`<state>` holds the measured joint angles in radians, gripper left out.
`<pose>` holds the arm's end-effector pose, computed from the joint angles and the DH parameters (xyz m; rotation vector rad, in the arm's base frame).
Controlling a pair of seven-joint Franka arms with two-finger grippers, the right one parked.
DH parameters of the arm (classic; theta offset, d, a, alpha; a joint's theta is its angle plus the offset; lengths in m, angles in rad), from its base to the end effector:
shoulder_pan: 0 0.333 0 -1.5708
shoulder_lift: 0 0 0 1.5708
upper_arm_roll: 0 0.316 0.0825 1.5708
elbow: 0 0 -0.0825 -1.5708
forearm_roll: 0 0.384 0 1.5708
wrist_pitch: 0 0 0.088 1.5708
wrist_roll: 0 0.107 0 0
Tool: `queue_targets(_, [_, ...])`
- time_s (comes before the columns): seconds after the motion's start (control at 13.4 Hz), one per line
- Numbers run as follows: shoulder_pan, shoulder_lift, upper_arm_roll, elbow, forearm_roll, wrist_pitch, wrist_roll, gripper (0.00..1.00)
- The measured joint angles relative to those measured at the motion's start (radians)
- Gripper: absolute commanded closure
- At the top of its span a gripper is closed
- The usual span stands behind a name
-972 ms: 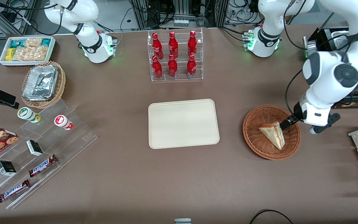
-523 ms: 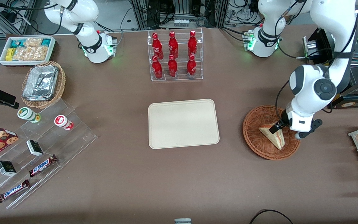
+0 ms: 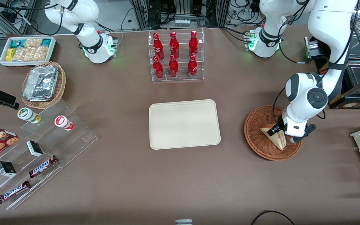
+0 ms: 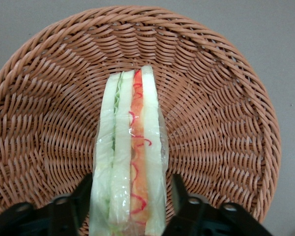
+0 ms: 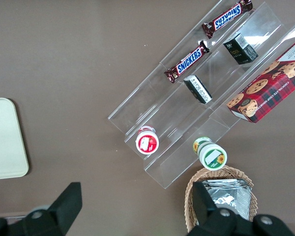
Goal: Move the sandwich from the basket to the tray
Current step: 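Close the left gripper on the wrapped sandwich's edge, then lift the sandwich and carry it over the cream tray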
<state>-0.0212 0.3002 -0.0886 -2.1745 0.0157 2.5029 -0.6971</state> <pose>0.5623 -0.0619 0.2560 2.9849 0.8894 0.0321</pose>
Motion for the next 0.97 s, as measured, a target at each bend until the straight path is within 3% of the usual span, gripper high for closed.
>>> queue_targets(0.22, [0.0, -0.018, 0.0, 0.047, 0.006, -0.044, 0.014, 1.0])
queue_targets(0.45, [0.001, -0.07, -0.016, 0.223, 0.012, -0.319, 0.022, 1.0])
queue_targets(0.67, [-0.008, -0.102, -0.11, 0.442, 0.024, -0.559, 0.011, 1.0])
queue_targets(0.97, [-0.13, -0.058, -0.194, 0.546, 0.026, -0.59, -0.077, 1.0])
